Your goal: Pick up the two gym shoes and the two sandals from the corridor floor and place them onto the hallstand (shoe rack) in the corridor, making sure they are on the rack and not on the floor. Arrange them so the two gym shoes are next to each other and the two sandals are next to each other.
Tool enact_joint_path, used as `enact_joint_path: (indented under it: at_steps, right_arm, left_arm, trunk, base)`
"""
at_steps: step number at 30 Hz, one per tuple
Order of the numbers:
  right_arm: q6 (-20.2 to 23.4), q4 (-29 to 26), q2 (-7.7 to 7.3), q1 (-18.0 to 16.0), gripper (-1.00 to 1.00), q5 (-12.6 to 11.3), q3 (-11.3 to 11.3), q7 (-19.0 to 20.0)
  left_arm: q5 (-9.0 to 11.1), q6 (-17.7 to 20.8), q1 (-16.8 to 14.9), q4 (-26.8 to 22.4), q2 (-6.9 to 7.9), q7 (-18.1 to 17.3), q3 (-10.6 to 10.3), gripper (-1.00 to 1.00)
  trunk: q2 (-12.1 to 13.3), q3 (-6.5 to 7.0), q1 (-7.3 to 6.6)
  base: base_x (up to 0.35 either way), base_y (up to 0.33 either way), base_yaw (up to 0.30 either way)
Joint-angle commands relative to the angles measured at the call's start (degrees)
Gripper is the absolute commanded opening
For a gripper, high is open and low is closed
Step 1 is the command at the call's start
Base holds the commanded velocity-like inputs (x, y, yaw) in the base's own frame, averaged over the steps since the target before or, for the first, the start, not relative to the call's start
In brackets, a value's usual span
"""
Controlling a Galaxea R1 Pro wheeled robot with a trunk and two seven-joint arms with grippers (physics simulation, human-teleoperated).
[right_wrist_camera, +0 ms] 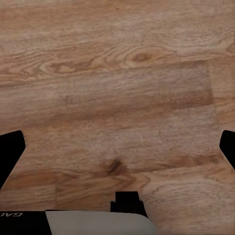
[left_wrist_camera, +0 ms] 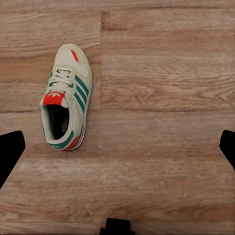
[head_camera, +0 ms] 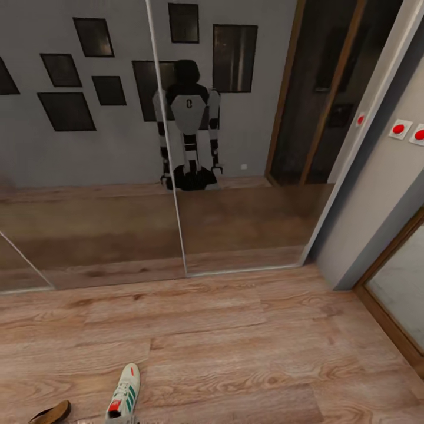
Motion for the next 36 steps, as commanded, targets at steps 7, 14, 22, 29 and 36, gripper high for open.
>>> enact_joint_path:
  at_steps: [7, 14, 22, 29, 36]
  right_arm:
    - [-0.2, 0.0, -0.01, 0.0, 1.00, -0.2, 0.0, 0.0]
    - [-0.2, 0.0, -0.01, 0.0, 1.00, -0.2, 0.0, 0.0]
    - [-0.2, 0.0, -0.01, 0.0, 1.00, -0.2, 0.0, 0.0]
    - [-0.2, 0.0, -0.01, 0.0, 1.00, -0.2, 0.0, 0.1]
    - [-0.2, -0.1, -0.20, 0.0, 1.00, -0.2, 0.0, 0.1]
  left_arm:
    - [0.1, -0.2, 0.0, 0.1, -0.01, 0.0, 0.1, 1.00]
    - [0.2, -0.2, 0.0, 0.1, -0.01, 0.0, 0.1, 1.00]
    - [0.2, -0.2, 0.0, 0.1, -0.01, 0.0, 0.1, 1.00]
    - [0.2, -0.2, 0.0, 0.1, -0.01, 0.0, 0.1, 1.00]
    - [0.2, -0.2, 0.0, 0.1, 0.06, 0.1, 0.2, 1.00]
  trunk:
    - [0.0, -0.04, -0.01]
    - [0.0, -0.04, -0.01]
    - [0.0, -0.04, -0.01]
    - [0.0, -0.04, -0.01]
    - [0.0, -0.04, -0.01]
  base:
    - [-0.011, 0.000, 0.277]
    - [-0.002, 0.000, 0.277]
    - [-0.022, 0.000, 0.277]
    - [-0.227, 0.044, 0.225]
    - [-0.133, 0.044, 0.055]
